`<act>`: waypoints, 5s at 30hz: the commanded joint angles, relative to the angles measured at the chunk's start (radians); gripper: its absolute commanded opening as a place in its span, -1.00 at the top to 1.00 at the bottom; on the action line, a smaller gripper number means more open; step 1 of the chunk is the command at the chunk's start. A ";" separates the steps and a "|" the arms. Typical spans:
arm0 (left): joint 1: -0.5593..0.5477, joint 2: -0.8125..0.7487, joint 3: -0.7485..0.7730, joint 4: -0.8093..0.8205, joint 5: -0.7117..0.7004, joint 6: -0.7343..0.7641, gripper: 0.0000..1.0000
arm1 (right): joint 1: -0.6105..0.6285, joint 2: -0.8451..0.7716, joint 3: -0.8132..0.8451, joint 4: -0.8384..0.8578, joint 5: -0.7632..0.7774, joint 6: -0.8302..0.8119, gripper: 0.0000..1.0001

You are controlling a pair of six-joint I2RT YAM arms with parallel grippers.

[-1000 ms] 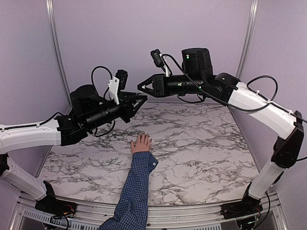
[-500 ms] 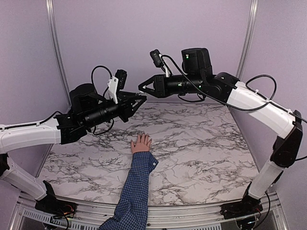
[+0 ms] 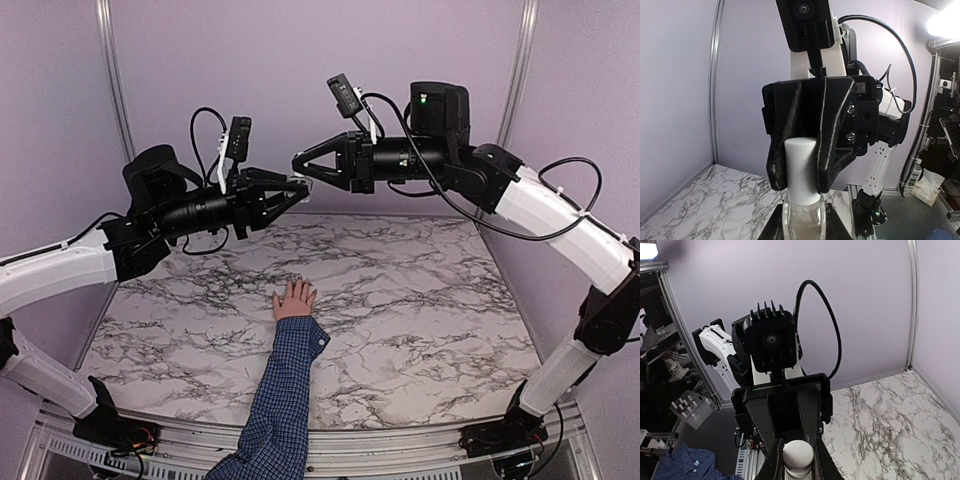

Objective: Paint the nails
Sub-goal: Unscrew the nail polish bottle cap from the nail polish bottle.

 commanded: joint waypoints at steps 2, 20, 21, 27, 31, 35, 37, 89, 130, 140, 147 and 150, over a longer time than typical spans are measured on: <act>-0.021 0.033 0.091 0.038 0.244 -0.045 1.00 | 0.018 0.022 0.003 0.114 -0.229 0.025 1.00; -0.013 0.027 0.058 0.033 0.179 -0.062 1.00 | -0.028 -0.016 -0.016 0.091 -0.198 0.044 -0.20; -0.012 0.023 0.047 0.033 0.155 -0.058 1.00 | -0.034 -0.026 -0.021 0.089 -0.189 0.046 -0.30; -0.013 0.017 -0.010 0.032 0.039 -0.035 1.00 | -0.045 -0.103 -0.069 0.052 -0.028 0.024 -0.81; -0.012 0.011 -0.037 0.032 -0.006 -0.018 1.00 | -0.048 -0.168 -0.141 0.052 0.104 0.000 -0.97; -0.014 -0.016 -0.070 0.033 -0.042 0.017 1.00 | -0.059 -0.239 -0.256 0.121 0.247 0.096 -0.97; -0.015 -0.044 -0.099 0.033 -0.084 0.046 1.00 | -0.061 -0.268 -0.311 0.184 0.250 0.146 -0.97; -0.084 0.059 -0.231 0.094 -0.587 0.141 1.00 | 0.069 0.075 -0.138 0.006 0.513 0.388 0.17; -0.077 -0.046 -0.145 0.197 -0.040 0.033 1.00 | 0.069 -0.025 -0.241 0.284 0.069 0.219 1.00; -0.068 -0.019 -0.054 0.197 0.226 -0.069 1.00 | 0.069 -0.051 -0.220 0.262 -0.112 0.107 1.00; -0.046 -0.037 -0.064 0.186 0.253 -0.086 1.00 | 0.067 -0.049 -0.192 0.202 -0.150 0.062 1.00; -0.040 -0.058 -0.095 0.174 0.162 -0.052 1.00 | 0.064 -0.044 -0.183 0.200 -0.128 0.081 0.69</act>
